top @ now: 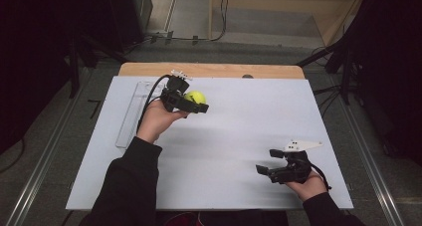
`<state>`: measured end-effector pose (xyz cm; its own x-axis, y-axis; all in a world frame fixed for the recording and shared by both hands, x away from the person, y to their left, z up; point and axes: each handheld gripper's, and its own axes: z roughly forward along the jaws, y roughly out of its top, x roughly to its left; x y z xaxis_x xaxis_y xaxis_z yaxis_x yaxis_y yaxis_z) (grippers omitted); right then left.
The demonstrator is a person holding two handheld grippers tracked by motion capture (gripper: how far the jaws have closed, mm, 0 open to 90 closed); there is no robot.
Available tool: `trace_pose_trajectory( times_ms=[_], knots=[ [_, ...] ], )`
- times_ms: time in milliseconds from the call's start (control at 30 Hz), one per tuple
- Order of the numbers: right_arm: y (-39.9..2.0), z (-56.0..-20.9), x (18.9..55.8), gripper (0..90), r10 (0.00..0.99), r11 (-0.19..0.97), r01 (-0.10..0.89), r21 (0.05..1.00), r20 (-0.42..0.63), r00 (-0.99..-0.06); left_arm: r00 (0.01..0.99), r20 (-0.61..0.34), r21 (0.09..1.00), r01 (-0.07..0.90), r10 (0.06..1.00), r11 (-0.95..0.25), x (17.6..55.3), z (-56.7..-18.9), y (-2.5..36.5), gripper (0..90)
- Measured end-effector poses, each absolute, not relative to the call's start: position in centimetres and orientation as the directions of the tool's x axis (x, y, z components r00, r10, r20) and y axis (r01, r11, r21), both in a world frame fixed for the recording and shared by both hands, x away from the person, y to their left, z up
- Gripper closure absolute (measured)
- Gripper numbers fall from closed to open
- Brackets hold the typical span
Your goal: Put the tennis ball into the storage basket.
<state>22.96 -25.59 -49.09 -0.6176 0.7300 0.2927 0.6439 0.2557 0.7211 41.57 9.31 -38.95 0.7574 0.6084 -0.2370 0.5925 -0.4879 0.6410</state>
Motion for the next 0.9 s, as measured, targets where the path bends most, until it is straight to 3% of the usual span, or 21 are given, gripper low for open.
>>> trace_pose_trajectory(
  times_ms=[900],
  knots=[
    [-25.6, -49.1, 22.9, 12.5, 0.733, 0.256, 0.641, 0.724, 0.287, -0.617, 0.716, -0.245, 0.634, 0.628, 0.653, -0.451, 42.3, -38.5, 12.5, 25.9]
  ],
)
